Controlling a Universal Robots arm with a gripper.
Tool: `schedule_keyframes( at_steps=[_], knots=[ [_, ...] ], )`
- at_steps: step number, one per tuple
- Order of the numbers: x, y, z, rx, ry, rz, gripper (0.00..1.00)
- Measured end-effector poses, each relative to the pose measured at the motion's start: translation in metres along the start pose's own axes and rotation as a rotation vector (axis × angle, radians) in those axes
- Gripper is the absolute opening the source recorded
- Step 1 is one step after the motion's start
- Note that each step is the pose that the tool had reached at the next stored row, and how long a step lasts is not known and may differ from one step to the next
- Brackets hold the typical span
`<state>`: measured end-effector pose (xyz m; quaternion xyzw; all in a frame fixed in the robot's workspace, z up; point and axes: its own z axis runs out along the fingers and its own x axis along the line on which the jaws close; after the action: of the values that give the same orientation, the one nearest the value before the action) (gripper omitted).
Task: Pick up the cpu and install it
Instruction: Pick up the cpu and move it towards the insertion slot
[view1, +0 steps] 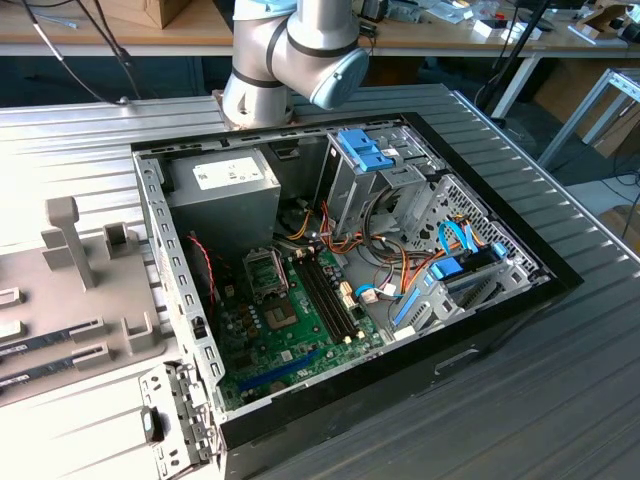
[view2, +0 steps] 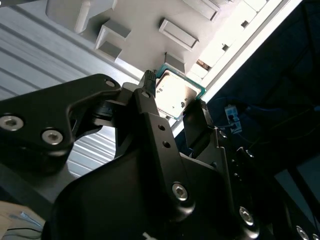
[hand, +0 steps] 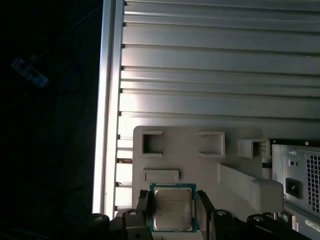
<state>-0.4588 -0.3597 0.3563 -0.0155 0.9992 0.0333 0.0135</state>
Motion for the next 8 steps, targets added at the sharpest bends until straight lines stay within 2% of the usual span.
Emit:
schedule_keyframes(
  at_steps=[8],
  knots=[
    [-0.0002,0.0006,-0.0087,-0.0001,-0.0001,0.0,0.47]
  ],
)
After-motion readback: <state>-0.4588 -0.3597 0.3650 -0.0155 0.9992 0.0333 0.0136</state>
